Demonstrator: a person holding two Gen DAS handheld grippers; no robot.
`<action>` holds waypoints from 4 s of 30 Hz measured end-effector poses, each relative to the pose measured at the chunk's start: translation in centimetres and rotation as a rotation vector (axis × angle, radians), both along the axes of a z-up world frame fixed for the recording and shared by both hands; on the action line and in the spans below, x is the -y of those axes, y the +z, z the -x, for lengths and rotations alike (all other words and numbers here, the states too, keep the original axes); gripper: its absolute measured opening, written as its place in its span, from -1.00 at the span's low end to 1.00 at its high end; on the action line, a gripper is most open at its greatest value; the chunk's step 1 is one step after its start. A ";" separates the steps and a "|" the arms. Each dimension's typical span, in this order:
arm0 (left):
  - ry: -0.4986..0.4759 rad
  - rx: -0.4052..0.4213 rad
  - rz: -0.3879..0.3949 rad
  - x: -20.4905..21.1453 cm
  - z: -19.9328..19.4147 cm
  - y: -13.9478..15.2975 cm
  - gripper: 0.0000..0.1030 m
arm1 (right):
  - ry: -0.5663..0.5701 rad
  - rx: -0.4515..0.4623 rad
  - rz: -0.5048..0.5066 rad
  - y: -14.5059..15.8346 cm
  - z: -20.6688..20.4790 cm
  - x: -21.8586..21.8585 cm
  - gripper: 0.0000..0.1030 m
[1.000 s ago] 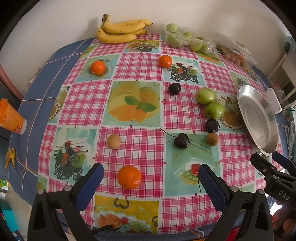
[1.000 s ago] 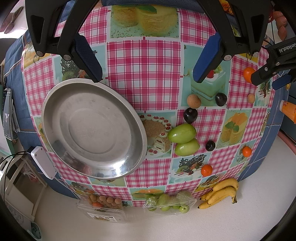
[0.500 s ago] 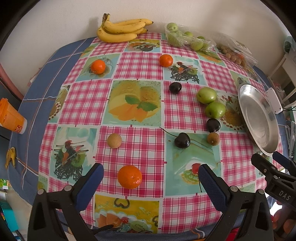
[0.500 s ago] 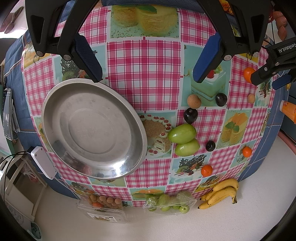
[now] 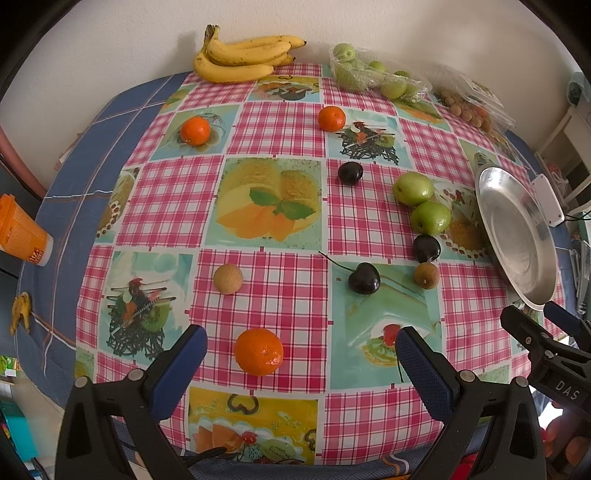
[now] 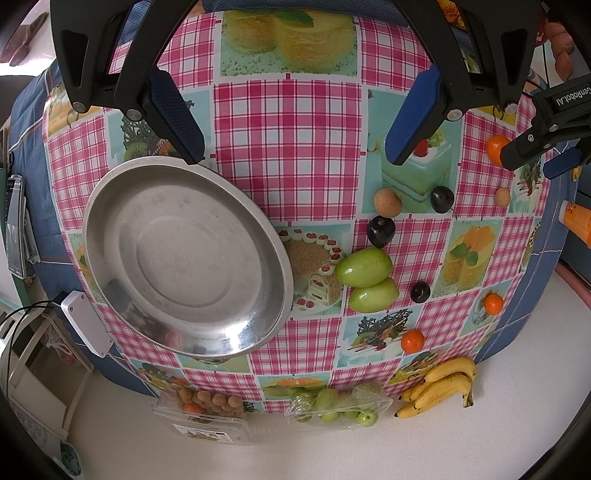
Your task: Organize fruits
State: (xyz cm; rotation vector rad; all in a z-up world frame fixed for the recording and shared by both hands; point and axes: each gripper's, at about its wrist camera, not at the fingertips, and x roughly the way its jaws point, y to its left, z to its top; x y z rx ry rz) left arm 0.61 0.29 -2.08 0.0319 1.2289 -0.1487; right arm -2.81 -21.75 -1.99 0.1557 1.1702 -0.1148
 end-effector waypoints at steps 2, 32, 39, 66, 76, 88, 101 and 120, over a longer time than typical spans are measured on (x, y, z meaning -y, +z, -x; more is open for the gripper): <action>0.002 -0.001 0.000 0.0 0.1 0.0 1.00 | 0.001 -0.002 0.001 -0.2 0.1 0.1 0.91; -0.009 0.020 0.061 -4.7 -2.0 -0.2 1.00 | 0.193 -0.008 -0.110 -1.5 -4.3 -5.2 0.91; -0.042 -0.033 0.058 -4.2 -1.5 -1.8 0.97 | 0.200 -0.039 -0.128 -2.7 -4.8 -5.7 0.91; -0.068 -0.142 0.064 -3.6 -1.3 -4.8 0.08 | 0.169 -0.095 -0.137 -5.2 -6.8 -5.9 -0.19; -0.048 -0.165 0.068 -4.2 -1.6 -5.7 -0.08 | 0.177 -0.111 -0.112 -6.1 -7.3 -6.4 -0.41; -0.060 -0.134 0.026 -3.9 -1.9 -5.7 -0.23 | 0.187 -0.107 -0.114 -6.2 -7.3 -6.6 -0.48; -0.031 -0.077 0.045 -1.7 -4.8 -1.3 -0.23 | 0.173 -0.033 -0.147 -3.1 -6.8 -5.8 -0.48; -0.098 0.001 0.064 9.2 -7.3 2.0 -0.23 | -0.091 0.009 -0.100 -0.9 -5.9 3.2 -0.48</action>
